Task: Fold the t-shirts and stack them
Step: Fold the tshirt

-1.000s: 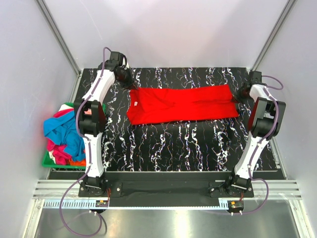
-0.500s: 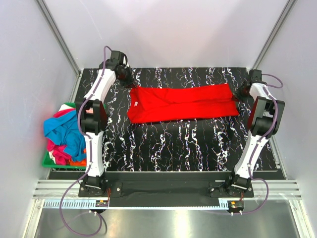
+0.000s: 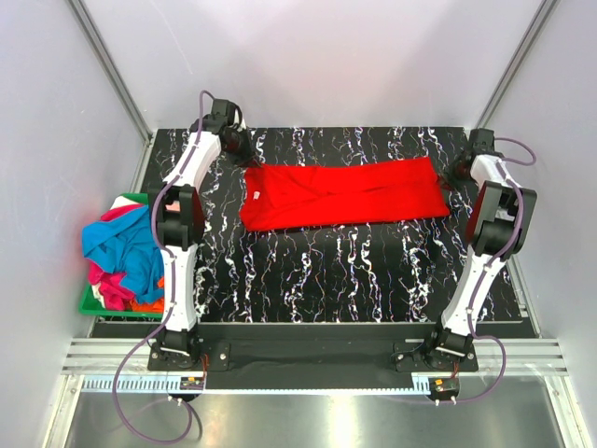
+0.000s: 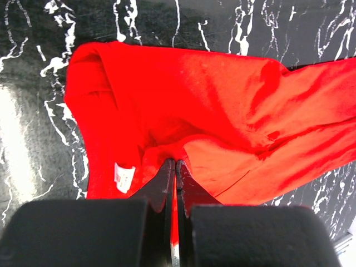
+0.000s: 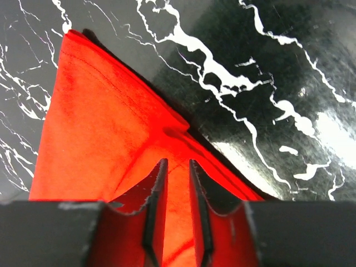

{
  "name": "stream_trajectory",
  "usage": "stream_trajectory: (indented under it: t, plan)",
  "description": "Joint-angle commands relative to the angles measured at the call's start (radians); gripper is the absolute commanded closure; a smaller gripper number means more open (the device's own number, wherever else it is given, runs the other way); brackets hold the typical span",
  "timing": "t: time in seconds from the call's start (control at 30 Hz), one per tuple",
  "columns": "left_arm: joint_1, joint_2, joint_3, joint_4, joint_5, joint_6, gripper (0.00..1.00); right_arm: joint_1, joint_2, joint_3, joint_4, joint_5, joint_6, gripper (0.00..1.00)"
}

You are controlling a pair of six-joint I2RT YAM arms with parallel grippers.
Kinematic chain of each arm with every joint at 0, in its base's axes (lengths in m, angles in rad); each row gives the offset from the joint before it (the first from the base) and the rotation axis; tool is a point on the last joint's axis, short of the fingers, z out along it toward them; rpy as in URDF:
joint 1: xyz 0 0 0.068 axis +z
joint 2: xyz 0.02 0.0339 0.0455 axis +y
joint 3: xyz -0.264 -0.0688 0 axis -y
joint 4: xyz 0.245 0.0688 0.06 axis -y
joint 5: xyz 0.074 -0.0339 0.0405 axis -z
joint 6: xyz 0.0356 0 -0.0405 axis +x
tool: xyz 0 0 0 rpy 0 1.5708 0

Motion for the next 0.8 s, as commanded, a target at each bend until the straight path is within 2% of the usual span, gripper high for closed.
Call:
stream_trajectory:
  t: [0.0,0.3,0.43,0.6,0.77]
  plan:
    - [0.007,-0.014,0.052,0.059,0.069,0.006,1.00,0.004,-0.108,-0.015,0.013,0.022,0.032,0.70]
    - [0.007,-0.017,0.041,0.091,0.144,-0.034,1.00,0.114,-0.221,-0.116,0.013,0.039,0.037,0.58]
    - [0.007,-0.012,0.028,0.139,0.187,-0.057,1.00,0.263,-0.272,-0.176,0.048,-0.001,0.158,0.58]
    - [0.007,0.004,0.032,0.226,0.253,-0.087,1.00,0.467,-0.313,-0.251,0.189,0.027,0.336,0.58]
    - [0.004,0.027,0.037,0.314,0.319,-0.103,1.00,0.605,-0.254,-0.204,0.301,0.018,0.315,0.58]
